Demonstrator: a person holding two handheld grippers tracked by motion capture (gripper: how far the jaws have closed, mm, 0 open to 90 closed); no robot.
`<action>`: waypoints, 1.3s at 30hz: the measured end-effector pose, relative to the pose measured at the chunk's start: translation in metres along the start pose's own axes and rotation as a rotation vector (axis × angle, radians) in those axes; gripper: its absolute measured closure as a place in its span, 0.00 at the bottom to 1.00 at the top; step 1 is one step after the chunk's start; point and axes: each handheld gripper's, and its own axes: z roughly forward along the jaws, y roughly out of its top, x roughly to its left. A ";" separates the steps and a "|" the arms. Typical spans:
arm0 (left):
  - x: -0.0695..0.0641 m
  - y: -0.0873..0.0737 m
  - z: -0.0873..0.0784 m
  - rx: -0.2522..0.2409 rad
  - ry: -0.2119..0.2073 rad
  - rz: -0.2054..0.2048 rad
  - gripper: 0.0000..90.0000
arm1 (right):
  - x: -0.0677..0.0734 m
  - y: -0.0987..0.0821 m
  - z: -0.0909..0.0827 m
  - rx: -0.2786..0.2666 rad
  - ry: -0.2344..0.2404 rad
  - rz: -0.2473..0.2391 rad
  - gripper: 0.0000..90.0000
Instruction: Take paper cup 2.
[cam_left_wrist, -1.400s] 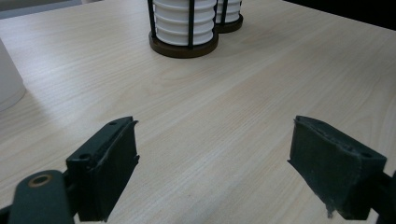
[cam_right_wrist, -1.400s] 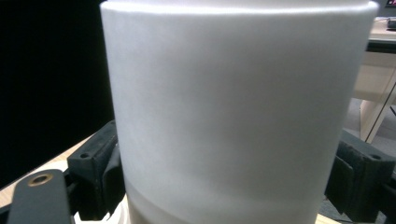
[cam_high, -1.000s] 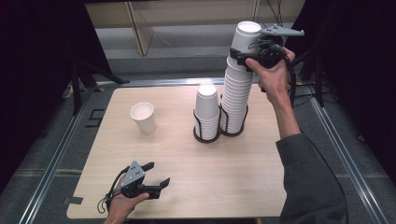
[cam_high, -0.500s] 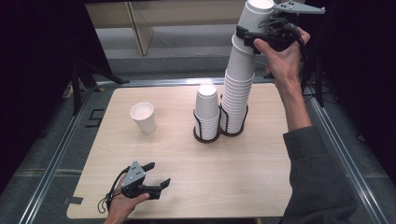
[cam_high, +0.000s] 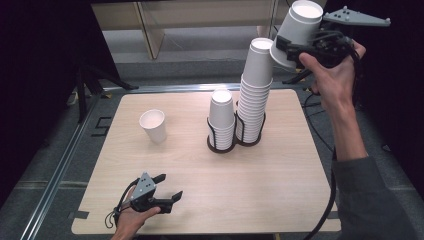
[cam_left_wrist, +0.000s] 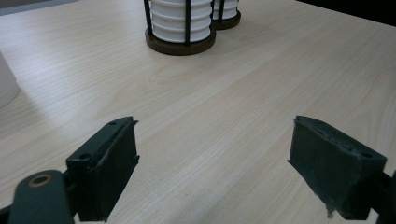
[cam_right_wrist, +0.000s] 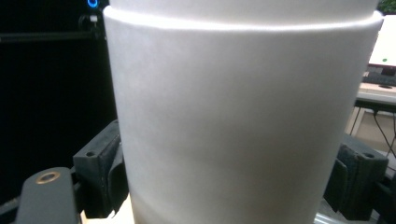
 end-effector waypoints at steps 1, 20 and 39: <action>0.000 -0.001 0.001 -0.014 -0.010 -0.005 0.16 | 0.000 -0.002 -0.003 0.006 0.001 -0.011 0.19; 0.000 0.000 0.002 -0.012 -0.006 0.005 0.16 | 0.053 -0.113 -0.042 0.072 0.152 -0.010 0.19; -0.005 0.008 0.009 -0.097 -0.036 0.014 0.16 | 0.117 -0.207 0.005 0.152 0.355 0.011 0.19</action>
